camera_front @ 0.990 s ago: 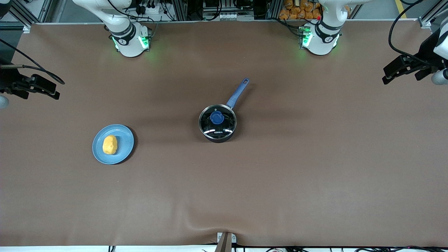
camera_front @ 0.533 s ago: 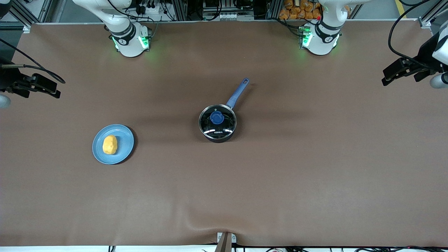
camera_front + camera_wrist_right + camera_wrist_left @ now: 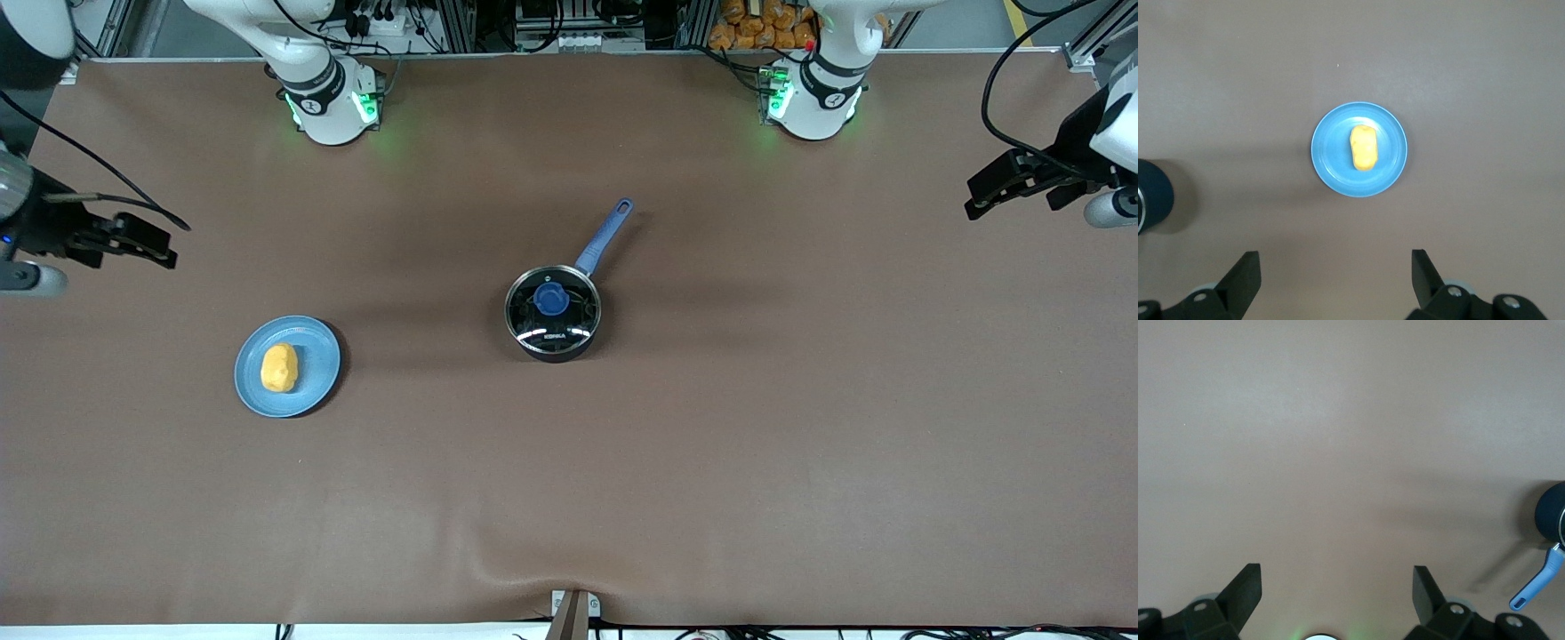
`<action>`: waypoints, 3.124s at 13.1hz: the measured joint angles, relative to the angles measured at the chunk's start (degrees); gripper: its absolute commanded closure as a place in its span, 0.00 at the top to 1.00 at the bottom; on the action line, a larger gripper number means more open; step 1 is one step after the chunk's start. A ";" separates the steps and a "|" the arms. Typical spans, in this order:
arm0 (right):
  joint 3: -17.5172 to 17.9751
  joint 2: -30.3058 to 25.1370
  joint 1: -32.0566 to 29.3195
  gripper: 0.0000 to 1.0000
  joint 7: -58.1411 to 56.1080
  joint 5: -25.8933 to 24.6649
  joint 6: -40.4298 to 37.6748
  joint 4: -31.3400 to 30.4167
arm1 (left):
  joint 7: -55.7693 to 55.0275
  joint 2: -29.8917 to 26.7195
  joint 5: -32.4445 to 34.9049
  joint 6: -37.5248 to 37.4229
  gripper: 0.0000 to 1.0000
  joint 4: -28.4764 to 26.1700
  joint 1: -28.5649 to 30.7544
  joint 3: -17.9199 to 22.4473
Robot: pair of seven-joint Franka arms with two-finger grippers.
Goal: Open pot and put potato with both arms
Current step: 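Reach the right gripper to the potato while the left gripper reaches the lid, then grasp the potato with the right gripper while the left gripper grasps the knob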
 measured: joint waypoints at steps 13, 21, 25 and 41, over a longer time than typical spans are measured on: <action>-0.97 7.21 -1.95 1.00 -6.88 -0.04 47.86 -32.27 | -0.32 1.98 0.00 0.00 1.00 0.13 -1.52 -4.25; -0.91 18.86 -2.39 1.00 -7.11 -0.04 60.30 -32.16 | -19.14 11.64 0.00 1.71 1.00 4.96 -8.05 -11.75; -0.82 22.21 -2.36 0.89 -7.11 -0.04 63.90 -32.13 | -23.99 14.95 0.00 6.27 1.00 5.10 -13.31 -11.82; 0.18 -1.00 -1.38 0.00 -7.11 -0.04 22.11 -22.63 | -60.06 35.80 6.33 26.03 1.00 11.47 -36.94 -6.51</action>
